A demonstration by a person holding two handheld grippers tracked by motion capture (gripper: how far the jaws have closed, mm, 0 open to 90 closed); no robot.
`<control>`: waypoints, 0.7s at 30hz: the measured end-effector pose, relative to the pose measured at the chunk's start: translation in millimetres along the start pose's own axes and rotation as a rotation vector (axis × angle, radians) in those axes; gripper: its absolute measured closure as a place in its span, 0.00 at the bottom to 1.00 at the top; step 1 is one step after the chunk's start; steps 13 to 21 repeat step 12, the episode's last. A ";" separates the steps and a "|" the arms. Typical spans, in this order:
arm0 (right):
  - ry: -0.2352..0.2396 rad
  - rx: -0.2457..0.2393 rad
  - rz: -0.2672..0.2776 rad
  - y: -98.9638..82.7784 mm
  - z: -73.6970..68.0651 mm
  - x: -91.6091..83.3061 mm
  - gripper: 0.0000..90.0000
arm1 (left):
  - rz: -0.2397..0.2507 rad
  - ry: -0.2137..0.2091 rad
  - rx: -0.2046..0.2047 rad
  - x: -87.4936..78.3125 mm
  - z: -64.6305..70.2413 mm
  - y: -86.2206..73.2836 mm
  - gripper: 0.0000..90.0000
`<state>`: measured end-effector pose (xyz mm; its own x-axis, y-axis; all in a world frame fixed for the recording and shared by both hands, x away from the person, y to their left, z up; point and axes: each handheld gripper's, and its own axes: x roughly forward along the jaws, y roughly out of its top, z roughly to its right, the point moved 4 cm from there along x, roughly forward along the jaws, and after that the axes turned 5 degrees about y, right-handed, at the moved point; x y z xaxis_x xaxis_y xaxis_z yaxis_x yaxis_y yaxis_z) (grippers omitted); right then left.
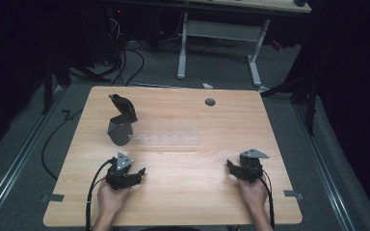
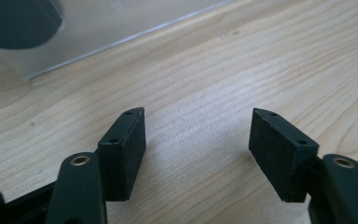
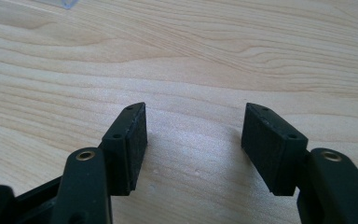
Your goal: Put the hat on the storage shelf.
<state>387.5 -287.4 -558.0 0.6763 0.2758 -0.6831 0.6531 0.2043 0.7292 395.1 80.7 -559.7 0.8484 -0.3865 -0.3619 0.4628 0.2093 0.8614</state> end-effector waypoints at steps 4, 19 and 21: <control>0.000 -0.001 -0.001 0.0 -0.1 0.0 0.45 | -0.008 -0.002 -0.009 0.4 -0.6 0.4 0.38; 0.001 -0.001 -0.001 -0.1 -0.3 -0.1 0.45 | -0.009 -0.003 -0.010 0.6 -0.1 0.0 0.34; 0.001 -0.001 -0.001 -0.1 -0.3 -0.1 0.45 | -0.009 -0.003 -0.010 0.6 -0.1 0.0 0.34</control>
